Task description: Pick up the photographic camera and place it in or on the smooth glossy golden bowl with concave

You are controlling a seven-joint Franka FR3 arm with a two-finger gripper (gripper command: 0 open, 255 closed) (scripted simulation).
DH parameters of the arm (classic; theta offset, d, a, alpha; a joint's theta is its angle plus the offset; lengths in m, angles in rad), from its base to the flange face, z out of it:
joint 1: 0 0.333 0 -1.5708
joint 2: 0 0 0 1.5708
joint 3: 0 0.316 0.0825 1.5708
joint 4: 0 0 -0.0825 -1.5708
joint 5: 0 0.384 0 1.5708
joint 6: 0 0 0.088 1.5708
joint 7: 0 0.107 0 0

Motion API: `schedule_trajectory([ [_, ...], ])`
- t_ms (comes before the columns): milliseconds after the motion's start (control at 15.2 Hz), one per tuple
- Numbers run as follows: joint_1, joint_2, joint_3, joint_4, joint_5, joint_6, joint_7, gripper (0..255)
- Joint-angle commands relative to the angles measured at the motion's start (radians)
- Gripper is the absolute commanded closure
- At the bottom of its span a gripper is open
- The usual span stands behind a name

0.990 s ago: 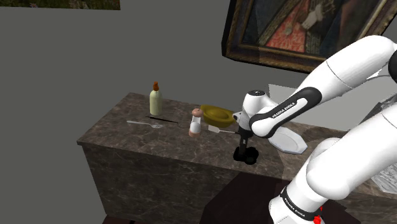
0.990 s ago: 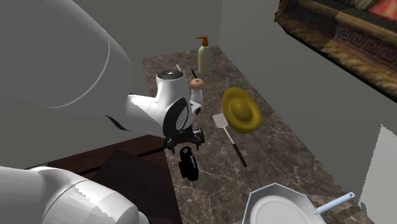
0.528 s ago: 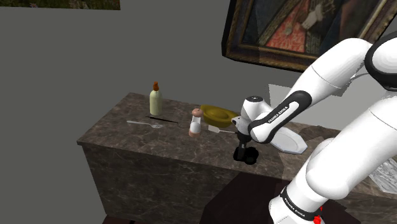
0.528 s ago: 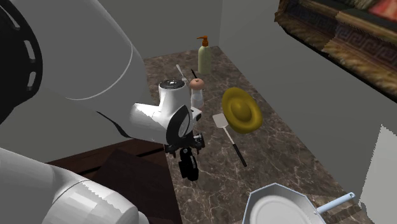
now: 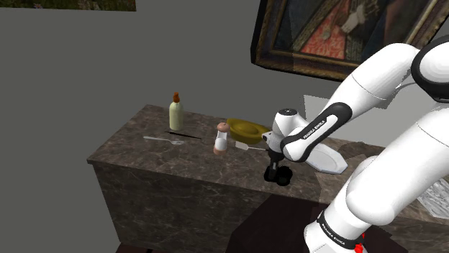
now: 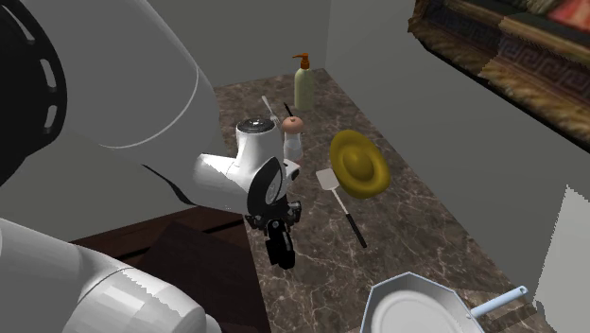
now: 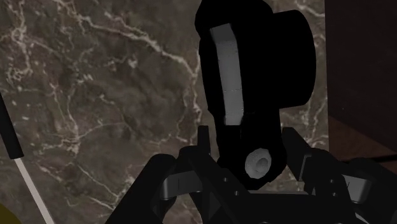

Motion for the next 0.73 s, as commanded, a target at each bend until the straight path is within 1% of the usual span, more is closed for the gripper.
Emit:
schedule_trajectory([
  [0,0.000,0.000,0.000,0.000,0.000,0.000,0.000,255],
  [396,0.000,0.000,0.000,0.000,0.000,0.000,0.000,255],
  [660,0.004,-0.088,0.002,0.000,0.015,-0.088,-0.016,255],
])
